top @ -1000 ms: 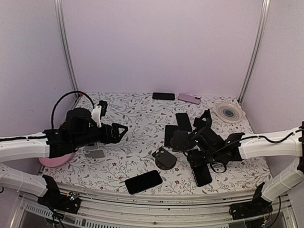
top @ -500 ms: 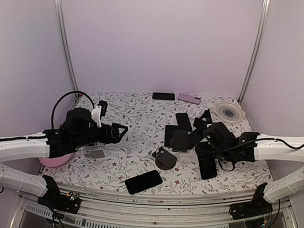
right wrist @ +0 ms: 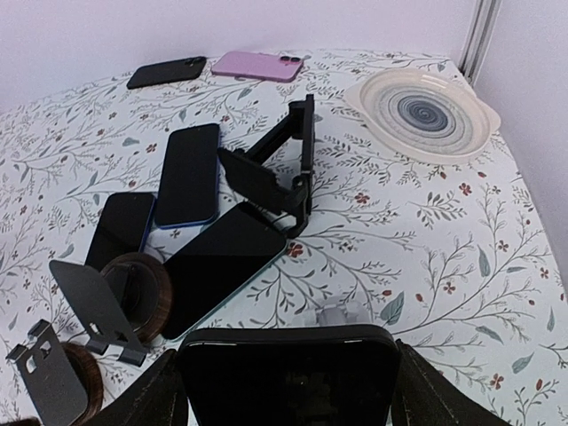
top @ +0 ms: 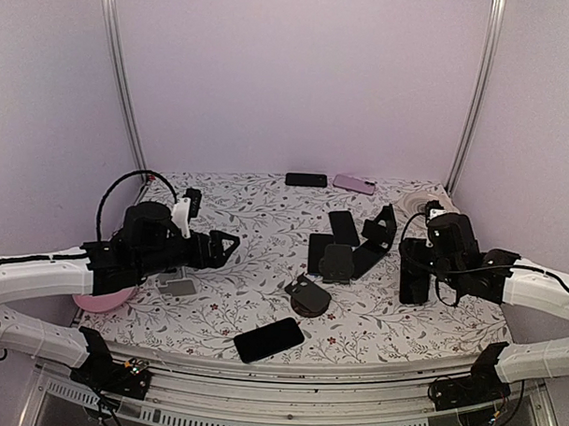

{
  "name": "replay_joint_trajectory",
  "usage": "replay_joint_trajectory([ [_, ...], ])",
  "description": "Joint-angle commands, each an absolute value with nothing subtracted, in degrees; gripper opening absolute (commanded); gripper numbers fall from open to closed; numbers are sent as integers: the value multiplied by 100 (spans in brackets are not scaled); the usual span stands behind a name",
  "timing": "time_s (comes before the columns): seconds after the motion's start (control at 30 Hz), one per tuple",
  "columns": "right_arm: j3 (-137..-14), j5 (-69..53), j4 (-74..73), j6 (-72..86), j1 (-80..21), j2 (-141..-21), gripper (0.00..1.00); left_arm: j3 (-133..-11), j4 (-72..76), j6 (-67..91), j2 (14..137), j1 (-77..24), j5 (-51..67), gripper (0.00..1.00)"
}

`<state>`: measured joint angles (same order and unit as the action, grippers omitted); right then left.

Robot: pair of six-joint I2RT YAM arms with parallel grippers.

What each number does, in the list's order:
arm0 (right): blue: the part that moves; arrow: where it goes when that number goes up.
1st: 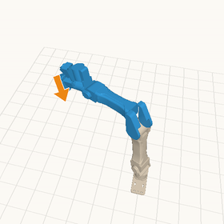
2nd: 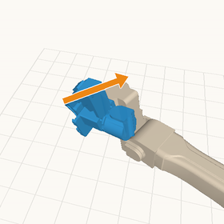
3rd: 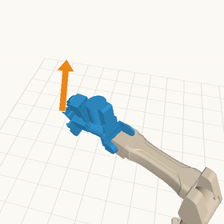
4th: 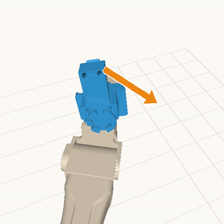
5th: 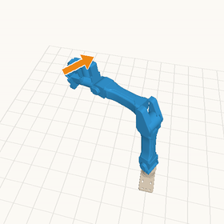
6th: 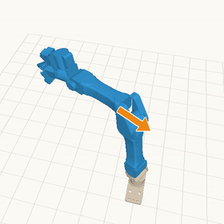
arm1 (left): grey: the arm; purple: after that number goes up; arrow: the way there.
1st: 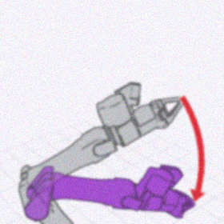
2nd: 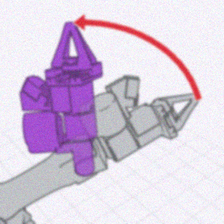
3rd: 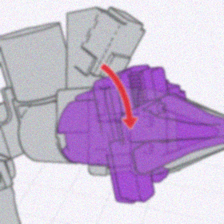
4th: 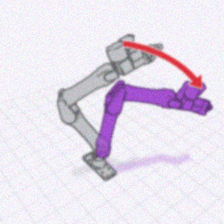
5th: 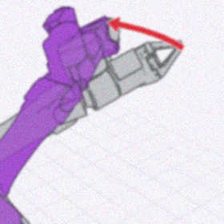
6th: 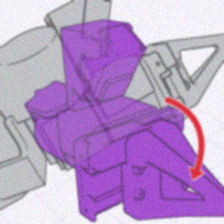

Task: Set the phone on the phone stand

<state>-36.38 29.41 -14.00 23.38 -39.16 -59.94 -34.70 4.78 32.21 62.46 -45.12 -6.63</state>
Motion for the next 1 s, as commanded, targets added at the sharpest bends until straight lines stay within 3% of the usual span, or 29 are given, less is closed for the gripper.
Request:
replay_joint_trajectory([
  [0.0, -3370, 2803, -196, 1699, -3520, -5775, 49, -3461, 457, 3228, 6333, -4590, -625, 97],
  [0.47, -2127, 2876, 1871, 894, -3273, -5321, 53, -3621, 392, 3163, 6459, -4592, -578, 96],
  [0.97, -1697, 2673, 2286, 835, -3243, -5125, 61, -3647, 422, 3164, 6505, -4593, -554, 97],
])
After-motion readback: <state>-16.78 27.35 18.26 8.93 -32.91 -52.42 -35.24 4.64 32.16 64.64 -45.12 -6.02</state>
